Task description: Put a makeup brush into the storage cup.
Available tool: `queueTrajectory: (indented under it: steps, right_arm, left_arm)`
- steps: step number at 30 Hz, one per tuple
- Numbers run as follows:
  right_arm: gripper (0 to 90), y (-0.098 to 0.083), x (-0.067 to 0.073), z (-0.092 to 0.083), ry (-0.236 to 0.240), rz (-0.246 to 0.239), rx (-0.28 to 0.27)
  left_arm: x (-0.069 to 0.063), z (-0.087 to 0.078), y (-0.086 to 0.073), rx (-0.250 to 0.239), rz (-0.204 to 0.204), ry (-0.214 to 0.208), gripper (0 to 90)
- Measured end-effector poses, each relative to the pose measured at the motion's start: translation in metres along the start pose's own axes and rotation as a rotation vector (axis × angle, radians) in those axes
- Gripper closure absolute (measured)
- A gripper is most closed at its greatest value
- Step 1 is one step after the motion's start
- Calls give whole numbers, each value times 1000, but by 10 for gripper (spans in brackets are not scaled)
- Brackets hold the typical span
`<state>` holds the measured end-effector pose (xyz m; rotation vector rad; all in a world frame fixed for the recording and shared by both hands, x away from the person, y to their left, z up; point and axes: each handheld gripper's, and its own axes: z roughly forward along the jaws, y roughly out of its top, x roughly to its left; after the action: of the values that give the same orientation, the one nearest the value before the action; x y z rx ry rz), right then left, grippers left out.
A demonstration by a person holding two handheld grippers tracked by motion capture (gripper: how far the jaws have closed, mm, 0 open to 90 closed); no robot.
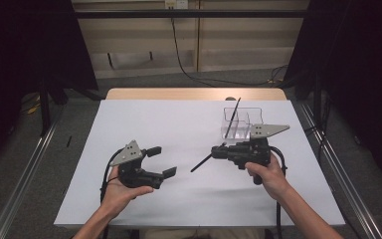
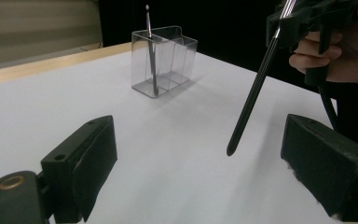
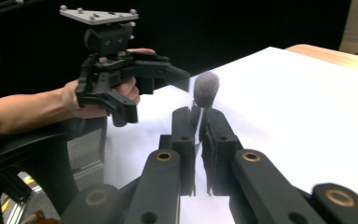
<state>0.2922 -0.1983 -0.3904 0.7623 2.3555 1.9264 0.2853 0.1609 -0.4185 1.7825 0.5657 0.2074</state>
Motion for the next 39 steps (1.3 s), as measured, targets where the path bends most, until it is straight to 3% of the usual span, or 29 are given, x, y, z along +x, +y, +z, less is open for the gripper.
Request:
queueTrajectory:
  steps: [8,16,24,26,32,34,36,39]
  right_arm:
    - [839,2,-2,-10,-40,-5,-7]
    - [839,4,-2,-20,-81,-14,6]
    - [839,8,-7,-32,-119,2,-7]
    - [839,9,-7,-36,-129,0,-7]
    - [839,12,-11,-44,-185,1,-3]
    - [839,12,-14,-46,-192,6,1]
    - [839,12,-18,-48,-200,16,11]
    - [839,12,-22,-53,-217,29,8]
  left_arm:
    - [3,-13,-1,-5,-53,35,47]
    - [8,-25,-6,-14,-42,87,25]
    - [5,-36,-12,-2,-27,96,17]
    - [6,-40,-16,-9,-42,101,18]
    - [11,-55,-29,-11,-43,188,18]
    - [12,-58,-31,2,-49,197,18]
    - [10,-61,-36,3,-38,230,29]
    - [9,-66,-39,5,-17,246,27]
